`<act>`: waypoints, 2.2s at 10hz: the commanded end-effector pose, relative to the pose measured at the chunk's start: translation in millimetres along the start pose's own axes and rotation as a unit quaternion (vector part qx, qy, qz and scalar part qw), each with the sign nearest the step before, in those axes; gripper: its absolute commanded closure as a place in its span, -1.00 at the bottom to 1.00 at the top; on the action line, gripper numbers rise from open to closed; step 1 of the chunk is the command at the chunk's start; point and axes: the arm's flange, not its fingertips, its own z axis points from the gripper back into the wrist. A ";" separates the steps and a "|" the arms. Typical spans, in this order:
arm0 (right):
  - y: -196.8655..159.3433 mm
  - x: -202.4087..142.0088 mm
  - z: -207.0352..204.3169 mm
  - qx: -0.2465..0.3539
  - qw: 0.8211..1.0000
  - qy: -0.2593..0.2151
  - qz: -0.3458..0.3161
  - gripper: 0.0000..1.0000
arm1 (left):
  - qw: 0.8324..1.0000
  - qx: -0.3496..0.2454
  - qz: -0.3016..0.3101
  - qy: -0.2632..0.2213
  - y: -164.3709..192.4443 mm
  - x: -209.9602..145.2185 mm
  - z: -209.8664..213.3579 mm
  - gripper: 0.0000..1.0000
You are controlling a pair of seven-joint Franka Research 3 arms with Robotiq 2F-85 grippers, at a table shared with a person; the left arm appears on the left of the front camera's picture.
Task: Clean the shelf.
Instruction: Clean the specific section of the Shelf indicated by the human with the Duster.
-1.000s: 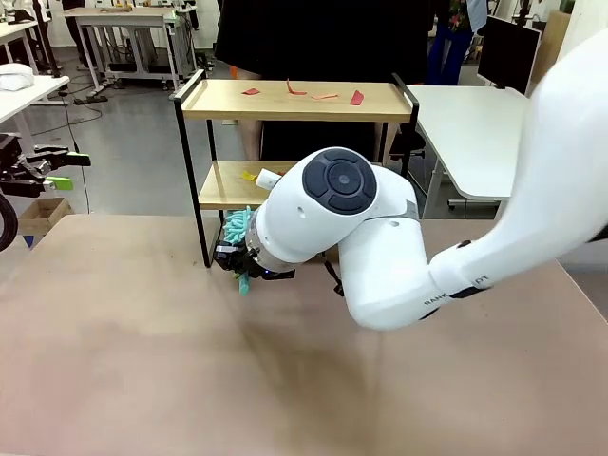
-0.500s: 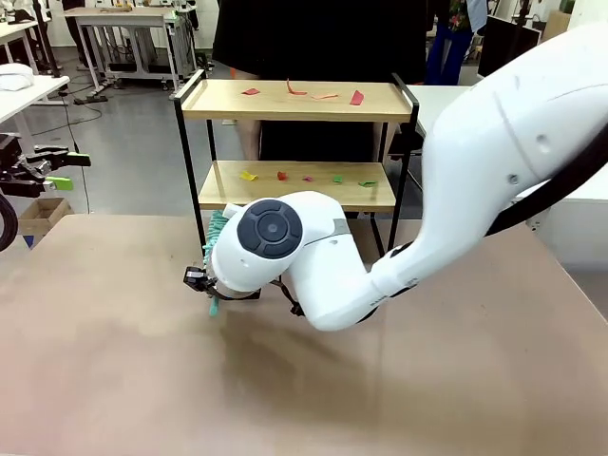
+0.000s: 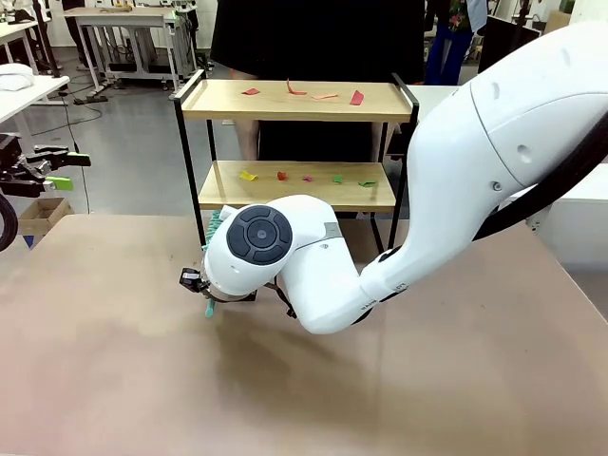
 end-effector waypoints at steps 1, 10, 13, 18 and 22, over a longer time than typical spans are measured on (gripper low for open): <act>-0.1 1.8 2.2 0.003 1.000 -0.001 0.008 0.73 | 1.000 -0.004 -0.005 0.003 -1.9 2.3 0.1 -1.00; -64.7 36.9 45.0 -0.038 0.997 0.045 -0.051 0.73 | 1.000 -0.004 -0.005 0.003 -1.9 2.3 0.1 -1.00; -91.2 52.1 61.5 -0.064 0.995 0.044 -0.070 0.73 | 1.000 -0.004 -0.005 0.003 -1.9 2.3 0.1 -1.00; -139.6 77.5 85.7 -0.115 0.987 0.052 -0.099 0.73 | 1.000 -0.004 -0.005 0.003 -1.9 2.3 0.1 -1.00; -174.3 91.9 113.7 -0.173 0.977 0.050 -0.114 0.73 | 1.000 -0.004 -0.005 0.003 -1.9 2.3 0.1 -1.00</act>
